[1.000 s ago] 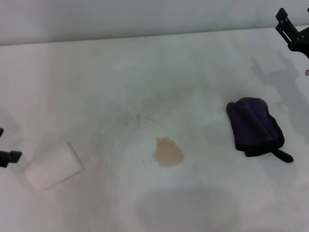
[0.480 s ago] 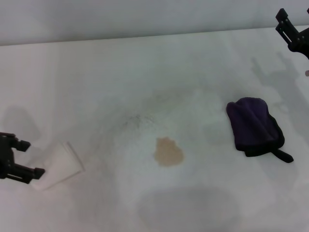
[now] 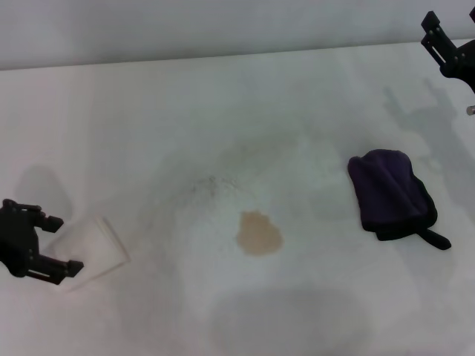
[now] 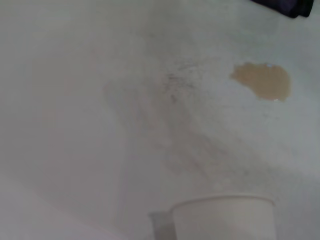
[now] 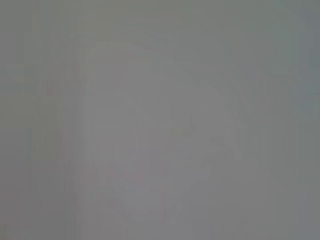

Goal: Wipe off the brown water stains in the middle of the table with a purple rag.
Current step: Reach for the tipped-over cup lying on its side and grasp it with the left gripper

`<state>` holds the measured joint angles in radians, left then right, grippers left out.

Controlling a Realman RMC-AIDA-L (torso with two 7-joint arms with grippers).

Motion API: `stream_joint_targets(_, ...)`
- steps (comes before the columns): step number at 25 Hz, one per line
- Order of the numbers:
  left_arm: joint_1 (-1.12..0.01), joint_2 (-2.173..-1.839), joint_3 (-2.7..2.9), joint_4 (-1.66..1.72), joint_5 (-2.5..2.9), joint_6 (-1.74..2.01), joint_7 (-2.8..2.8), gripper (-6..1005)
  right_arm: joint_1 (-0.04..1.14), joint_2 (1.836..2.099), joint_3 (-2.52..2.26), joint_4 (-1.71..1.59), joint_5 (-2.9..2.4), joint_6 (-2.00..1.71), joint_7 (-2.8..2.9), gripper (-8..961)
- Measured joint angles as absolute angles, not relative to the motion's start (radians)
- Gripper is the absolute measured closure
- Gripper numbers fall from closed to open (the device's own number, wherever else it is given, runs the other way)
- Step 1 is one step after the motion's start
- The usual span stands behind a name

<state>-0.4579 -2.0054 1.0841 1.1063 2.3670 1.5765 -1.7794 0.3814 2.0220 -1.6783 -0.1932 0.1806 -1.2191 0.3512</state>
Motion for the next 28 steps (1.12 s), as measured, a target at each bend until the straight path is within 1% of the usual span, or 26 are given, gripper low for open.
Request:
stream_joint_targets(8, -0.473, -2.012, 1.084, 1.024, 2.368, 1.536, -1.731, 111, 0.389, 2.020, -1.698, -0.193, 0.178, -1.218, 0.351, 94)
stream_joint_targets(16, -0.473, -2.036, 1.084, 0.976, 2.369, 1.446, -1.657, 111, 0.391, 2.018, -1.710, -0.195, 0.178, -1.219, 0.348, 94)
stream_joint_targets(25, -0.486, -2.060, 1.085, 0.957, 2.366, 1.425, -1.613, 112, 0.391, 2.019, -1.717, -0.196, 0.178, -1.221, 0.346, 94)
stream_joint_targets(28, -0.484, -2.062, 1.084, 0.961, 2.361, 1.427, -1.608, 162, 0.393, 2.020, -1.717, -0.196, 0.178, -1.217, 0.346, 94)
